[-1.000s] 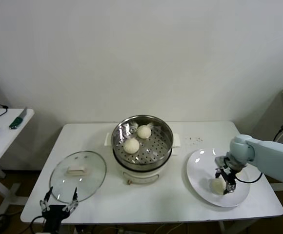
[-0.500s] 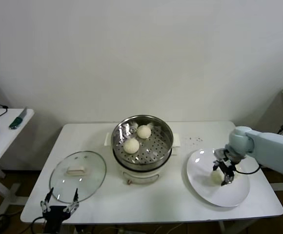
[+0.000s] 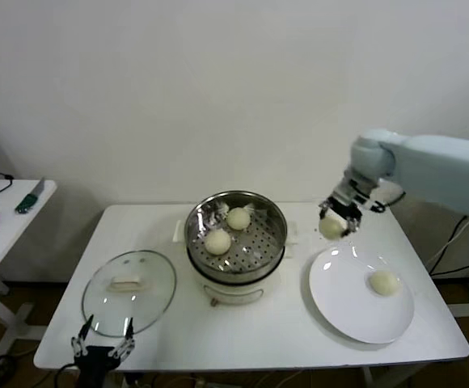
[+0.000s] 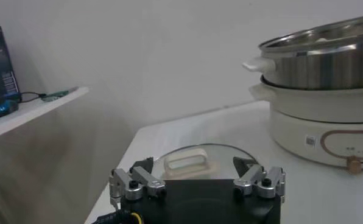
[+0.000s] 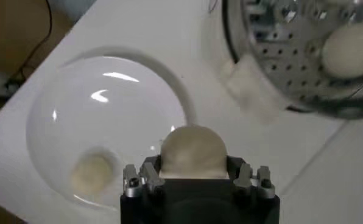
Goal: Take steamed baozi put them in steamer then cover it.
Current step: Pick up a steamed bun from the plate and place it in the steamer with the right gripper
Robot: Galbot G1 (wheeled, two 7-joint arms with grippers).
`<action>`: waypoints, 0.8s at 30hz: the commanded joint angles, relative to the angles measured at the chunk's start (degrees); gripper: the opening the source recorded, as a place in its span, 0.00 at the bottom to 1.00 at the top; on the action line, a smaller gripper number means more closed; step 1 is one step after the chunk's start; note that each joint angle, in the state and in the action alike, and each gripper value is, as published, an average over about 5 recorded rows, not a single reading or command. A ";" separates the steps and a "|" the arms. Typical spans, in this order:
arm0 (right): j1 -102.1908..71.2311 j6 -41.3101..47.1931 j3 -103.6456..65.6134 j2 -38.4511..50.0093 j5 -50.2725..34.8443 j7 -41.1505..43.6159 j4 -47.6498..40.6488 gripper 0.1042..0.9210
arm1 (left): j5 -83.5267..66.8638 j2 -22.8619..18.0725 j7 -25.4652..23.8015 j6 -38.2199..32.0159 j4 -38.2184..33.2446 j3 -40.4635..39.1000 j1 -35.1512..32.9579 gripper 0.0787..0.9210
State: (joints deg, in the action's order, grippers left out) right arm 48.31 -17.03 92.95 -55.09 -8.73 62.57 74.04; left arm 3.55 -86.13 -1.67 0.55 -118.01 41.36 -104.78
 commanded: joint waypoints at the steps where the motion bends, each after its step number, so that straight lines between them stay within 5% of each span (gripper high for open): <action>1: 5.38 -12.41 -2.00 -17.78 1.44 0.49 -3.26 0.71 | 0.33 0.18 -0.17 0.18 0.09 -0.18 -0.25 0.88; 24: -11.33 -16.43 -2.72 -28.67 11.44 0.17 -3.92 0.71 | 0.40 1.35 0.17 0.12 0.90 -0.59 -0.97 0.88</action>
State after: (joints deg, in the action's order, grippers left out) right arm 40.93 -31.33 89.75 -79.76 0.11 62.76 70.36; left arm 3.81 -84.88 -1.53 0.56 -117.32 40.86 -105.72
